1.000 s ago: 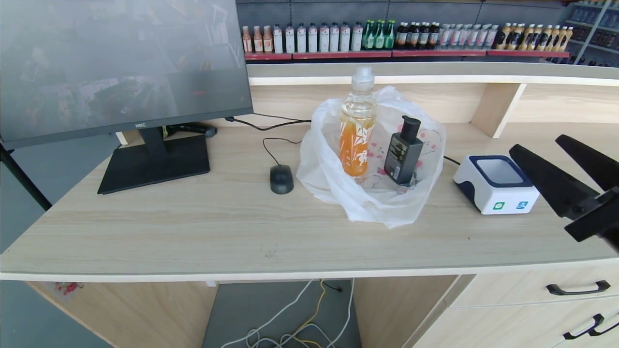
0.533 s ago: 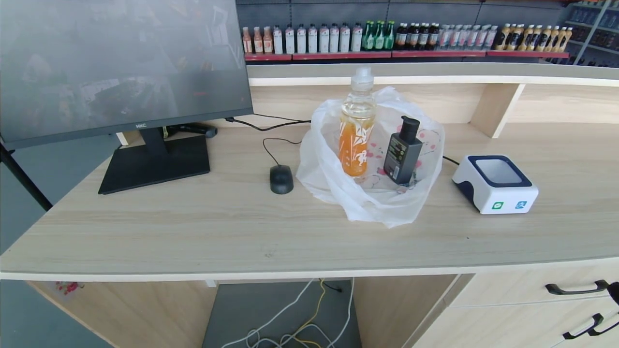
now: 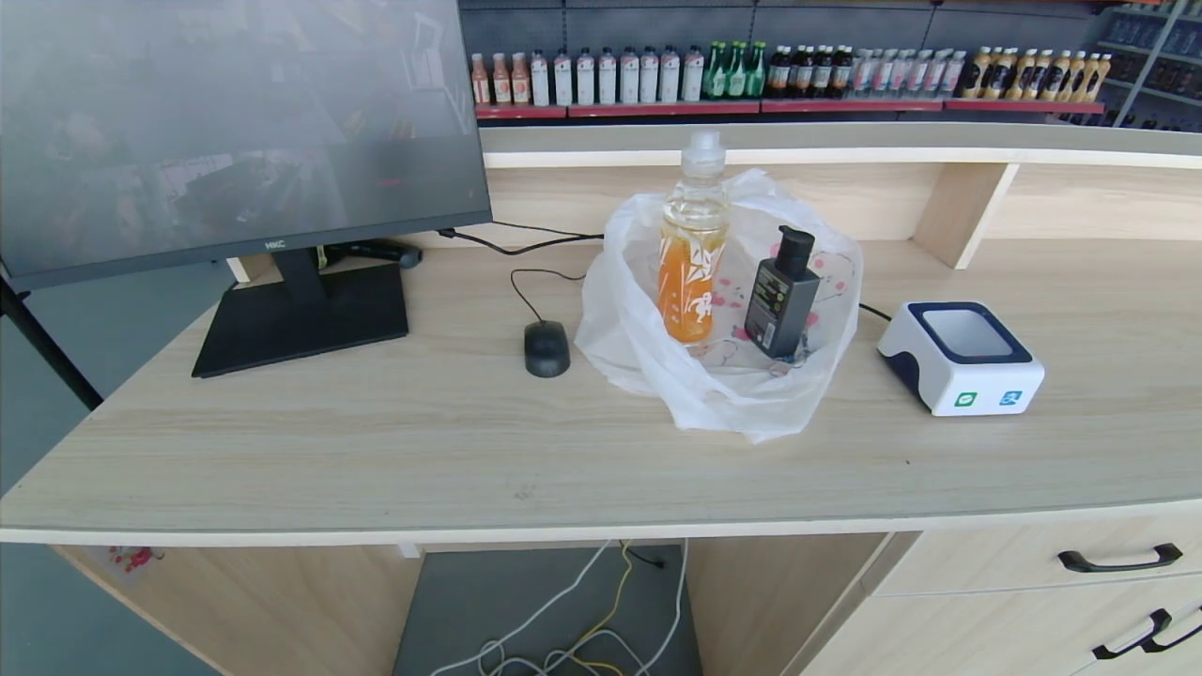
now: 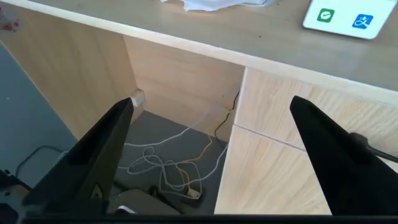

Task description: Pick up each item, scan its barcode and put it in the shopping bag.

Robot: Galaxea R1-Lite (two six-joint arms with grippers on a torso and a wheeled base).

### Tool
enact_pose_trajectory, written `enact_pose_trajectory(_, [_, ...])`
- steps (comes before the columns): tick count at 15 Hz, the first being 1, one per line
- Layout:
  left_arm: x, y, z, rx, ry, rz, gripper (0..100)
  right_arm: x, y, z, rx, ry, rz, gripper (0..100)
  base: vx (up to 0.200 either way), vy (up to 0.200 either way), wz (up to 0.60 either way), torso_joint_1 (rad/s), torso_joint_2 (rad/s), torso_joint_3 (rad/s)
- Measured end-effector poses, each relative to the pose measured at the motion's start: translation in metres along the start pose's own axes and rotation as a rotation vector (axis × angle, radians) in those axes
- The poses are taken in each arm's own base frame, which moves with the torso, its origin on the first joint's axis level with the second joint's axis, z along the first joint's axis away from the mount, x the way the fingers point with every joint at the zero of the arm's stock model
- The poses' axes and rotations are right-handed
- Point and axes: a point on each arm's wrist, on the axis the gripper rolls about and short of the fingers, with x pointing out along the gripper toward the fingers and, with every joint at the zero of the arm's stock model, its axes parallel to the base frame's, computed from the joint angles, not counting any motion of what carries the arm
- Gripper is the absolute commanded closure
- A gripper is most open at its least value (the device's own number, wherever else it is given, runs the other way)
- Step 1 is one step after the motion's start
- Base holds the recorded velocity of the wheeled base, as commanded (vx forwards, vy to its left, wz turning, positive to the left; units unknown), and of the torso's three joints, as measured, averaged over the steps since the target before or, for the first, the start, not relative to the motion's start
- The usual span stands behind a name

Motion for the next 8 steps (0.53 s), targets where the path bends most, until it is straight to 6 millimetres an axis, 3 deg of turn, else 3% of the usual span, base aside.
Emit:
enact_pose_trajectory(5, [0.0,0.0,0.0,0.0,0.0,0.0,0,-0.013,0.003,-0.027,-0.015,0.079,0.006,0,0.0,0.0,0.0,0.0,0.0,0.0])
enact_pose_trajectory(8, [0.0,0.0,0.0,0.001,0.0,0.0,0,-0.016,0.003,-0.027,-0.015,0.043,-0.027,0,0.0,0.0,0.0,0.0,0.0,0.0])
